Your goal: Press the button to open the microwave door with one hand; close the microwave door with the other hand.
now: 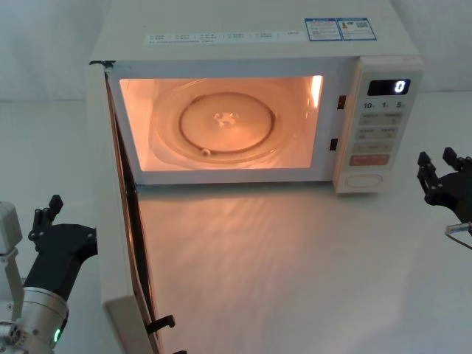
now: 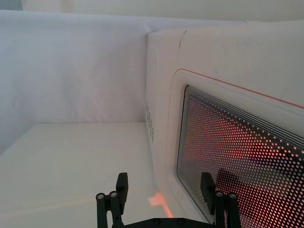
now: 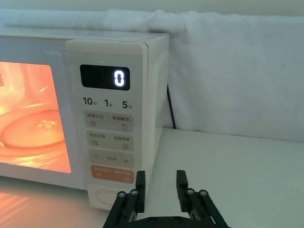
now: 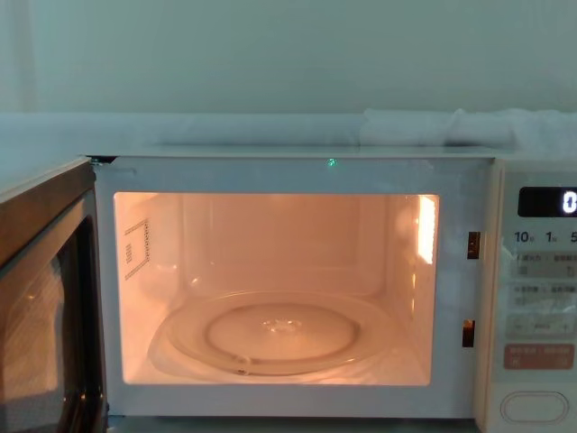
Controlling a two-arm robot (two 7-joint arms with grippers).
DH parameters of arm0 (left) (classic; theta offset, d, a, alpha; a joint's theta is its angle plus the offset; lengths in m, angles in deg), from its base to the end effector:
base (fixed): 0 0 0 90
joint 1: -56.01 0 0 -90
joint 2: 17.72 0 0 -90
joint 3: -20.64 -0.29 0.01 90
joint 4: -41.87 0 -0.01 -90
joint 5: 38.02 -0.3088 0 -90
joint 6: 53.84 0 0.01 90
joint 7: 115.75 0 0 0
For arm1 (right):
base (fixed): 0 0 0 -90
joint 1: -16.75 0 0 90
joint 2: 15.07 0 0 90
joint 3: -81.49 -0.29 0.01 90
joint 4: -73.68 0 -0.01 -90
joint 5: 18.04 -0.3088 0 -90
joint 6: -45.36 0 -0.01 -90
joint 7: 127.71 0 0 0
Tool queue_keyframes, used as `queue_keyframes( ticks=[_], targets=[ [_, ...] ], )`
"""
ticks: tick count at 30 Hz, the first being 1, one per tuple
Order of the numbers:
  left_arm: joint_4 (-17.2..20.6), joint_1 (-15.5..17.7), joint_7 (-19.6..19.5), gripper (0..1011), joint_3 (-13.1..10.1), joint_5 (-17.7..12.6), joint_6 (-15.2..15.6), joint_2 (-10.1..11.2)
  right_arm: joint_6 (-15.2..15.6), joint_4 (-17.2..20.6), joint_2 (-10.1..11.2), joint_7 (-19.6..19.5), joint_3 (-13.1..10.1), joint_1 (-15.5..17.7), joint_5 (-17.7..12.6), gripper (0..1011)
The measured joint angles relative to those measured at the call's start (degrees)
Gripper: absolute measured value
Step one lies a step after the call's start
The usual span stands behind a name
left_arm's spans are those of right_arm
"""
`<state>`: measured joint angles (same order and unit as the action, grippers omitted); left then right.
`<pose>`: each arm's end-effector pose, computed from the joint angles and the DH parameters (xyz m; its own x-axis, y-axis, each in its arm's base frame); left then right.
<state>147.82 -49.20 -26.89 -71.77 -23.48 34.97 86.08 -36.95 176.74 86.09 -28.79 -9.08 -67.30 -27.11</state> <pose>0.2530 0.0375 -0.2853 0.1244 0.9917 -0.0327 -0.9921 0.1239 -0.0176 0.2980 -0.0473 -0.2564 0.1845 -0.9822 0.0353 0.9828 0.1839 -0.0181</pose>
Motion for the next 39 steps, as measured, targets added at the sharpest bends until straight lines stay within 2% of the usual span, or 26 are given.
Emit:
queue_keyframes(
  ticks=[5, 6, 7, 8, 9, 12, 15, 16, 17, 20, 39],
  targets=[
    [0.00, 0.00, 0.00, 1001, 0.00, 0.00, 0.00, 0.00, 0.02, 0.00, 0.02, 0.01, -0.03, -0.03, 0.00, 568],
    [0.00, 0.00, 0.00, 1001, 0.00, 0.00, 0.00, 0.00, 0.03, 0.00, 0.02, 0.01, -0.04, -0.03, 0.00, 568],
    [0.00, 0.00, 0.00, 1001, 0.00, 0.00, 0.00, 0.00, 0.04, 0.00, 0.02, 0.01, -0.04, -0.04, 0.00, 638],
    [0.00, 0.00, 0.00, 1001, 0.00, 0.00, 0.00, 0.00, 0.04, 0.00, 0.02, 0.01, -0.04, -0.04, 0.00, 656],
    [0.00, 0.00, 0.00, 1001, 0.00, 0.00, 0.00, 0.00, 0.05, 0.00, 0.02, 0.01, -0.05, -0.05, 0.00, 716],
    [0.00, 0.00, 0.00, 1001, 0.00, 0.00, 0.00, 0.00, 0.07, 0.00, 0.02, 0.01, -0.05, -0.06, 0.00, 770],
    [0.00, 0.00, 0.00, 1001, 0.00, 0.00, 0.00, 0.00, 0.09, 0.00, 0.02, 0.01, -0.05, -0.05, 0.00, 886],
    [0.00, 0.00, 0.00, 1001, 0.00, 0.00, 0.00, 0.00, 0.09, 0.00, 0.02, 0.01, -0.05, -0.05, 0.00, 886],
    [0.00, 0.00, 0.00, 1001, 0.00, 0.00, 0.00, 0.00, 0.10, 0.00, 0.02, 0.01, -0.05, -0.05, 0.00, 936],
    [0.00, 0.00, 0.00, 1001, 0.00, 0.00, 0.00, 0.00, 0.10, 0.00, 0.02, 0.01, -0.05, -0.05, 0.00, 1002],
    [0.00, 0.00, 0.00, 1001, 0.00, 0.00, 0.00, 0.00, 0.10, 0.00, 0.02, 0.01, -0.05, -0.05, 0.00, 1002]
  ],
)
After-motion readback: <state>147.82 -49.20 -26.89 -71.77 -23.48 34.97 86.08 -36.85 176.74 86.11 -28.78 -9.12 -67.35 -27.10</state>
